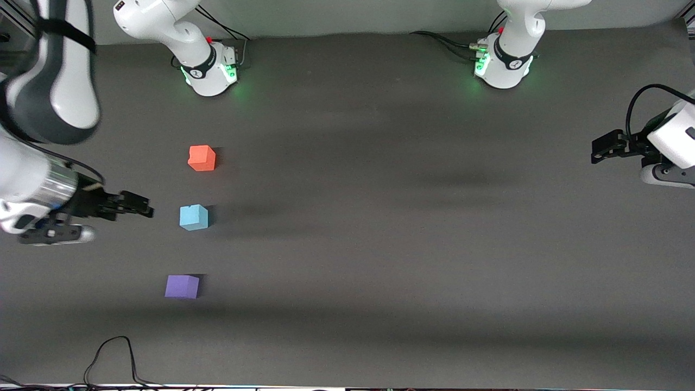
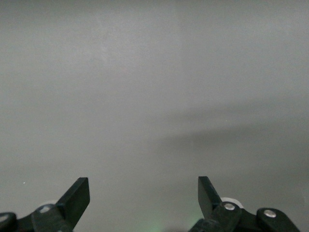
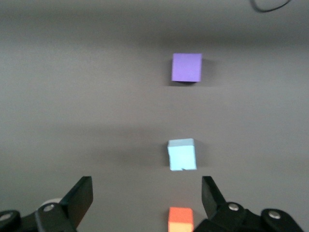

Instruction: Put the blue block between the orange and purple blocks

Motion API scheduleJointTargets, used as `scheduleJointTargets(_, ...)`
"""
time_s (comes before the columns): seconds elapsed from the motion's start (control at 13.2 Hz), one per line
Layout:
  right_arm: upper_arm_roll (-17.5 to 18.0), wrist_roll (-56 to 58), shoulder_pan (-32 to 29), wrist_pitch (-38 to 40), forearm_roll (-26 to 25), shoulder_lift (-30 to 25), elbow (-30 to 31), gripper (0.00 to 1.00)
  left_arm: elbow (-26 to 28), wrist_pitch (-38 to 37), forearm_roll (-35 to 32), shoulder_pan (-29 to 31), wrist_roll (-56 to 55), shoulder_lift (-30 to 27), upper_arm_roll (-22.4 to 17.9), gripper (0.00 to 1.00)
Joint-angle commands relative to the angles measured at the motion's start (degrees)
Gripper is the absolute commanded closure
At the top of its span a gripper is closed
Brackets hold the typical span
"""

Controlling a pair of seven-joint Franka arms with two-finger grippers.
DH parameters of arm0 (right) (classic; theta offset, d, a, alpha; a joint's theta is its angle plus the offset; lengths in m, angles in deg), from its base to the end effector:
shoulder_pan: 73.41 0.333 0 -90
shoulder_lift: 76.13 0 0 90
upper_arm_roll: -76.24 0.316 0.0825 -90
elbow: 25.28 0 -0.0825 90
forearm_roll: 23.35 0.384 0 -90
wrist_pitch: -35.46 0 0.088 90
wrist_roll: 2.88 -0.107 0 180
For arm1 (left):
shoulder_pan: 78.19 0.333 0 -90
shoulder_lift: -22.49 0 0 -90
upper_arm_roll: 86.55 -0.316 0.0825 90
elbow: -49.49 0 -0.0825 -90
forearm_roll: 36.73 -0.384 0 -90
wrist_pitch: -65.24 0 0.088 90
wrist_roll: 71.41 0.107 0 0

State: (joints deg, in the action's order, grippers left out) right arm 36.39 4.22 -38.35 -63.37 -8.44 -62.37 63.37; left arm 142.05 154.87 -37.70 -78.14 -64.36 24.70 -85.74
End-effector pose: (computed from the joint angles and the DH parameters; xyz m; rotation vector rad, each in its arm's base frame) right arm 0.6217 0.0124 0.5370 -3.0375 -0.0200 -0.0078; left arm 0.5622 -0.0055 0.5814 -3.1196 0.2140 0.1415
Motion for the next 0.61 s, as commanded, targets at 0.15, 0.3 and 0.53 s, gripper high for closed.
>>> scheduleJointTargets(0.15,26.42,-4.18,-23.91,3.37,-9.29,-7.68,-0.15,0.0,0.07,0.46,0.01,-0.83,0.07,-0.19,-0.63,0.0)
scheduleJointTargets(0.3,39.27,-5.86,-34.3,5.21,-13.04,-9.44,0.29,0.0,0.16,0.46,0.01,-0.83,0.07,-0.1,-0.63,0.0)
scheduleJointTargets(0.53,45.82,-6.13,-40.41,5.57,-13.33,-11.29,2.49,0.0,0.07,0.46,0.01,-0.83,0.07,-0.1,-0.63,0.0)
